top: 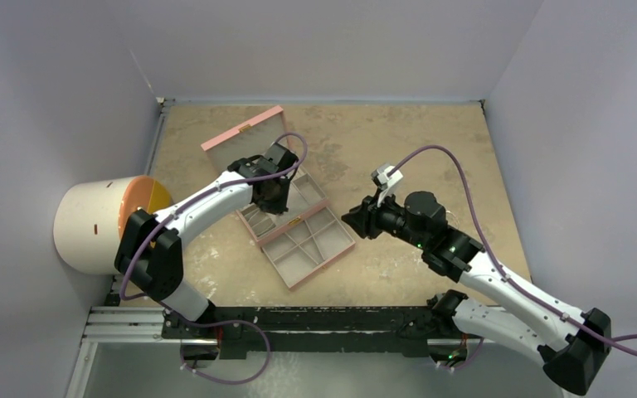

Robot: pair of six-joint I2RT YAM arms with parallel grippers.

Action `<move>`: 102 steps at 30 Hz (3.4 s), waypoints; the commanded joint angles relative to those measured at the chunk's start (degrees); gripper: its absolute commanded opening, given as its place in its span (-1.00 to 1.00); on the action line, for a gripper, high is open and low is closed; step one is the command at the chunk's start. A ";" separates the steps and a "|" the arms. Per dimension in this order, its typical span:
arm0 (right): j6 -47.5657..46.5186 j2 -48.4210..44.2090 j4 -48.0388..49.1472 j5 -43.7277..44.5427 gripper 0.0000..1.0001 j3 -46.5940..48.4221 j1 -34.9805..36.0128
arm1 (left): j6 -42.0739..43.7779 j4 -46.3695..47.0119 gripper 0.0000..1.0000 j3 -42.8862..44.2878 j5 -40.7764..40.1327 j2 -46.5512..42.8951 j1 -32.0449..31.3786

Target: Organize the mixed jewelry

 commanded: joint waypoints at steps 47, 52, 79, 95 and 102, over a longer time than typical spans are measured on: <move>1.11 -0.17 1.91 -0.09 -0.28 -0.74 -0.01 | 0.93 1.78 -0.85 -2.69 -3.17 1.02 -0.81; 1.44 -0.01 0.94 0.88 -0.22 -0.17 -0.01 | 0.99 2.01 -0.41 -2.32 -2.68 -0.03 -0.90; 18.68 8.97 -17.36 30.85 0.02 -1.26 -10.42 | 1.79 14.51 -0.13 -9.43 6.10 -26.35 -0.99; 31.45 16.59 -18.77 35.49 -0.24 -4.06 -17.75 | -0.31 24.58 -0.17 -18.96 18.84 -38.17 -1.01; 36.33 20.96 -18.77 34.77 -0.39 -4.03 -18.79 | 0.46 23.39 -0.19 -19.12 18.92 -38.17 -1.00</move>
